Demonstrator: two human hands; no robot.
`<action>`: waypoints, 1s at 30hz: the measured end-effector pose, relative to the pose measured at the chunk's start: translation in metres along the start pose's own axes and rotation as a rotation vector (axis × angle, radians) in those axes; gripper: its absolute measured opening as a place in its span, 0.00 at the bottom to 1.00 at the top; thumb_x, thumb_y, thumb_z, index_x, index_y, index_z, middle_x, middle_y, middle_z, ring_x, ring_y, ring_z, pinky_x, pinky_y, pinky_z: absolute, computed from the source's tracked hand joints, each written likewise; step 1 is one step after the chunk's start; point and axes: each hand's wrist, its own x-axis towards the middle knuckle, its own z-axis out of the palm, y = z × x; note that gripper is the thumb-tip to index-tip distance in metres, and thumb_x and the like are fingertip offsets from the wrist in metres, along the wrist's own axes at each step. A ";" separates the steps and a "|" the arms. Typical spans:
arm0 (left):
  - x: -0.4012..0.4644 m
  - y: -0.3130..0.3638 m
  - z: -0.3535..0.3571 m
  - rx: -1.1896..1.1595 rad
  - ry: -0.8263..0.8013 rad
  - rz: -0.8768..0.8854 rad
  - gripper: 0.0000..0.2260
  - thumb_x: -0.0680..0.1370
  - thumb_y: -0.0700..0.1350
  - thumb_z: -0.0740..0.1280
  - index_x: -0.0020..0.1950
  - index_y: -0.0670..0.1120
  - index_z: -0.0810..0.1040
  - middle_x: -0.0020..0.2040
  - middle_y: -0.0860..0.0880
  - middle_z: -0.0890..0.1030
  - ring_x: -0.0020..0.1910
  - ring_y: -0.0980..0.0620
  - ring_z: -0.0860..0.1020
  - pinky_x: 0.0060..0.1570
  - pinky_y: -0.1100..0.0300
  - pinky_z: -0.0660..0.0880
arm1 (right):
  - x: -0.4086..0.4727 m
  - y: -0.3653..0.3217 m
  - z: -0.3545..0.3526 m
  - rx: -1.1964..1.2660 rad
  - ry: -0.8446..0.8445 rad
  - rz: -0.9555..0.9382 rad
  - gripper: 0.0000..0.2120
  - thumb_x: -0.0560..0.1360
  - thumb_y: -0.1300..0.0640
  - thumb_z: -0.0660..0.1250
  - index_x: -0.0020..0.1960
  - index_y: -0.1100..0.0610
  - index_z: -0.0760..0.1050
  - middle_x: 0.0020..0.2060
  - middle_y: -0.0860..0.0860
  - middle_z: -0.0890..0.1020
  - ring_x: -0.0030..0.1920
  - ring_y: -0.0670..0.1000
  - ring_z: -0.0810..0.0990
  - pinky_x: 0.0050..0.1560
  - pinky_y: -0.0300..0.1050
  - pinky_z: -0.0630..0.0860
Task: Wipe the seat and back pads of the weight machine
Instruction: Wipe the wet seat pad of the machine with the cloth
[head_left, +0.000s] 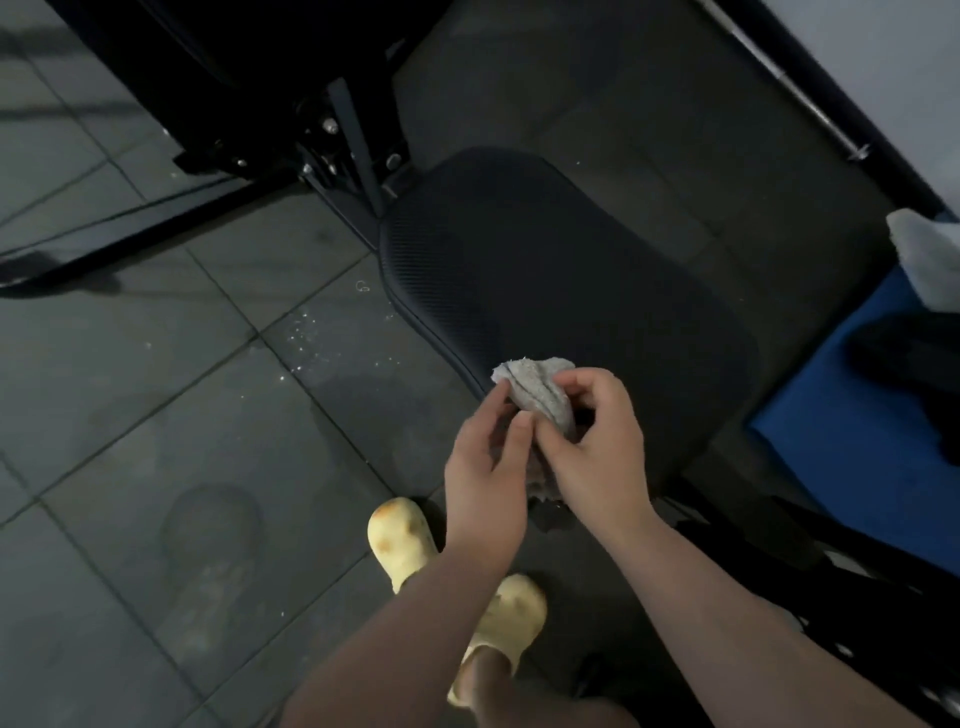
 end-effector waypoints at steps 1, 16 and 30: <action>0.003 0.001 -0.001 -0.037 -0.004 -0.024 0.18 0.80 0.47 0.62 0.70 0.55 0.70 0.61 0.58 0.78 0.57 0.67 0.76 0.56 0.70 0.73 | 0.002 0.000 0.001 0.024 -0.086 -0.022 0.15 0.72 0.58 0.70 0.57 0.50 0.74 0.53 0.44 0.76 0.53 0.37 0.75 0.52 0.30 0.73; 0.001 -0.043 0.011 -0.024 0.375 -0.180 0.19 0.76 0.56 0.66 0.67 0.60 0.72 0.55 0.61 0.77 0.55 0.61 0.76 0.60 0.56 0.74 | 0.105 0.035 -0.005 -0.974 -0.360 -0.690 0.25 0.81 0.46 0.48 0.77 0.46 0.54 0.78 0.52 0.54 0.78 0.52 0.49 0.77 0.55 0.50; 0.040 -0.030 0.016 -0.332 0.564 -0.118 0.12 0.75 0.42 0.71 0.58 0.48 0.82 0.50 0.53 0.85 0.50 0.57 0.82 0.55 0.56 0.79 | 0.106 0.042 -0.004 -0.895 -0.268 -0.751 0.24 0.81 0.48 0.52 0.76 0.49 0.59 0.77 0.53 0.59 0.78 0.53 0.53 0.76 0.55 0.51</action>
